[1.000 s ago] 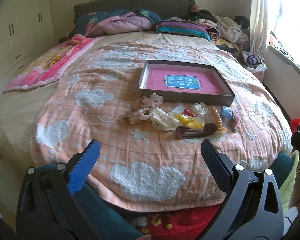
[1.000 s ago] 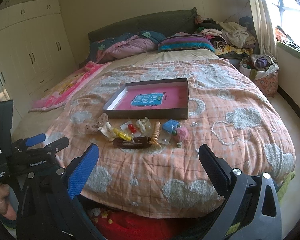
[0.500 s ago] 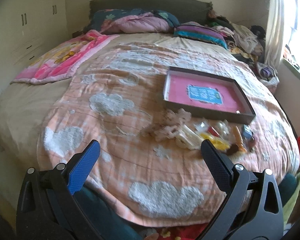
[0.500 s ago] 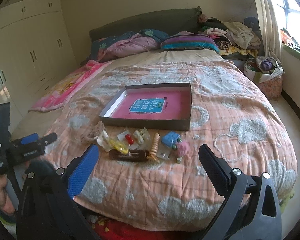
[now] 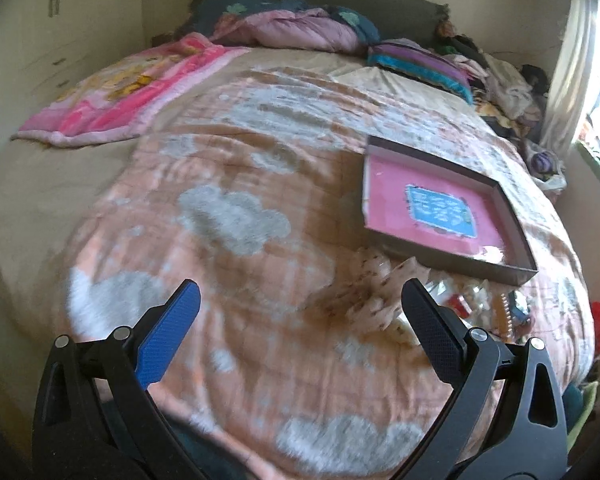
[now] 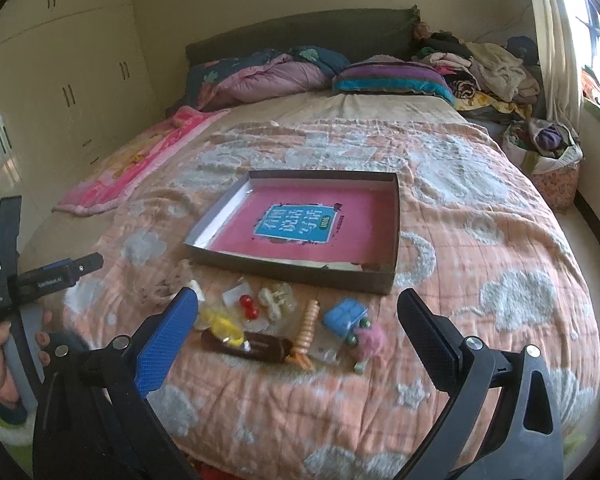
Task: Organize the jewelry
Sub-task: 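Grasp the white scrunchie with the left tool while the right tool grasps the blue case, then release the scrunchie into the tray from the left tool while the right releases the case, then lift both tools away from the tray back over the jewelry, then grasp the peach spiral with the right tool while the left tool grasps the yellow ties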
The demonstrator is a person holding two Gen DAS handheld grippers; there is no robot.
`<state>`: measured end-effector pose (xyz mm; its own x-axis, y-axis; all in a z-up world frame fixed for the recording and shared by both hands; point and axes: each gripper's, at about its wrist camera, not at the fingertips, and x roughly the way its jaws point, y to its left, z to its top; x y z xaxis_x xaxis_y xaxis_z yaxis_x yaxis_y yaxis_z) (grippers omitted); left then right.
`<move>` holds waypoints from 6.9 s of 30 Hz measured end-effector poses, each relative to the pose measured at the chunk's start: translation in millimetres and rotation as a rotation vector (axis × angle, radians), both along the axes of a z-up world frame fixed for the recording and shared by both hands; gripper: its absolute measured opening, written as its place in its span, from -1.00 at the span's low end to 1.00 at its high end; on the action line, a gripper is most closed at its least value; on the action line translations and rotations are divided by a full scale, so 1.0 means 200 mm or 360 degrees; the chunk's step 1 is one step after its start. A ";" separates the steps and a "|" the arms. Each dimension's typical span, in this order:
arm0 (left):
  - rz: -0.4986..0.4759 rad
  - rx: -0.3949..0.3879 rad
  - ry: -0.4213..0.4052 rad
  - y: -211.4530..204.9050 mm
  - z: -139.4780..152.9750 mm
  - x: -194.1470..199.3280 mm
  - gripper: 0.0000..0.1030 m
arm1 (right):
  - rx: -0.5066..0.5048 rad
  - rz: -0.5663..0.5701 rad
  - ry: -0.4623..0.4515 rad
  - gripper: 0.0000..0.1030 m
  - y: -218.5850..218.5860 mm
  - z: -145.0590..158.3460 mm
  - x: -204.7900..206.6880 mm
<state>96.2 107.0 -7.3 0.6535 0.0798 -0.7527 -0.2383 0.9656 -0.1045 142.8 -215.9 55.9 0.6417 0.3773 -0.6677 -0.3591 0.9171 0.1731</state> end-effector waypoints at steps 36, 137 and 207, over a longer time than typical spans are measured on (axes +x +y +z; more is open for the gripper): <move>-0.0378 -0.0293 0.0125 -0.08 -0.40 0.35 -0.78 | -0.0362 0.0398 0.0351 0.25 0.02 -0.63 0.47; -0.0298 0.0092 -0.0401 -0.29 0.32 0.19 0.82 | 0.0004 -0.0143 -0.0290 0.74 -0.28 0.18 0.28; -0.0768 -0.0476 0.0139 -0.67 -0.31 -0.03 0.46 | -0.0096 0.0420 0.0266 -0.08 -0.02 -0.46 0.14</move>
